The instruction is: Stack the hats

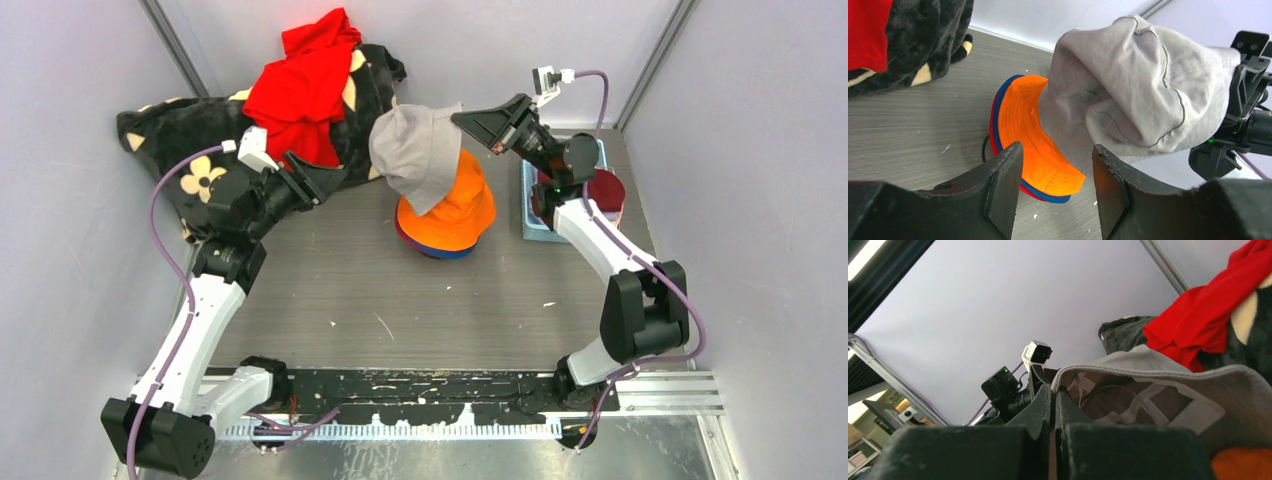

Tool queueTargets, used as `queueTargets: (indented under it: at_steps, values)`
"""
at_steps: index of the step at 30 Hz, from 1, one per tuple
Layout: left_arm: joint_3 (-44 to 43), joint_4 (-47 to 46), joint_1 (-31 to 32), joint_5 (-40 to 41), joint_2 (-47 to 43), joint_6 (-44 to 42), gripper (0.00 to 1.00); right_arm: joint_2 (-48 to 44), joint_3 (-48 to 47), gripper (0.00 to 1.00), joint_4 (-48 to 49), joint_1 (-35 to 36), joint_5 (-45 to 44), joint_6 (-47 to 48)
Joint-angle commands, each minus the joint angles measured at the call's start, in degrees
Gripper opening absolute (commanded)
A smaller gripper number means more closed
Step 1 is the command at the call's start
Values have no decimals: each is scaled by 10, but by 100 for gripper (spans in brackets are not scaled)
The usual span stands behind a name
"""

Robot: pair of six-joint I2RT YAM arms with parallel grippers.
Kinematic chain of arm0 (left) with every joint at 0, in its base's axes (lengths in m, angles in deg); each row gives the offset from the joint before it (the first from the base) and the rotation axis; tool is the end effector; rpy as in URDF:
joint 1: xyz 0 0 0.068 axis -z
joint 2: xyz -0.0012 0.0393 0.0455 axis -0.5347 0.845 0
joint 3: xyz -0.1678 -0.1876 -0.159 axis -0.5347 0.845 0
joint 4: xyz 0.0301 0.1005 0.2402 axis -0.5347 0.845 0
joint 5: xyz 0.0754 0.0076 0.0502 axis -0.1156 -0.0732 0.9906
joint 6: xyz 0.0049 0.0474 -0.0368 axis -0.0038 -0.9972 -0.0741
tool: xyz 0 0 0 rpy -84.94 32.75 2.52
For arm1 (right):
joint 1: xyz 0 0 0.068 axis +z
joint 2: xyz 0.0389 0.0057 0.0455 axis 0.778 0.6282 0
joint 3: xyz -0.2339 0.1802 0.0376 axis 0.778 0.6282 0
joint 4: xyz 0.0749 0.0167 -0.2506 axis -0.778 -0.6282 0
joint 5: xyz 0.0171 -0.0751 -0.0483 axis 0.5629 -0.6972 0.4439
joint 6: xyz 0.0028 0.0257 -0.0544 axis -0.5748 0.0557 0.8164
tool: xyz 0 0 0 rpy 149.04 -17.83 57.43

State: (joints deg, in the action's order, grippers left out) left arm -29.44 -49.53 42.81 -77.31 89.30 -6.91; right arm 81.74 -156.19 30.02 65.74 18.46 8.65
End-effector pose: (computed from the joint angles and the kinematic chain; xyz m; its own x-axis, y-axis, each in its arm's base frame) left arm 0.2148 -0.0554 0.4008 -0.3814 -0.5882 -0.7131 0.3390 0.6287 -0.6999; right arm 0.3283 0.1171 0.4385 -0.4768 0.6027 -0.6399 -0.7996 0.0049 0.6004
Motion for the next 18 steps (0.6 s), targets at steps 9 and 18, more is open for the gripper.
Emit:
queueTargets:
  at_steps: [9,18]
  values:
    - [-6,-35,-2,-22,6,13,54,-144,124,1,-182,-61,-2,105]
    - [-11,-50,-2,-28,35,18,54,-138,170,1,-222,-129,16,108]
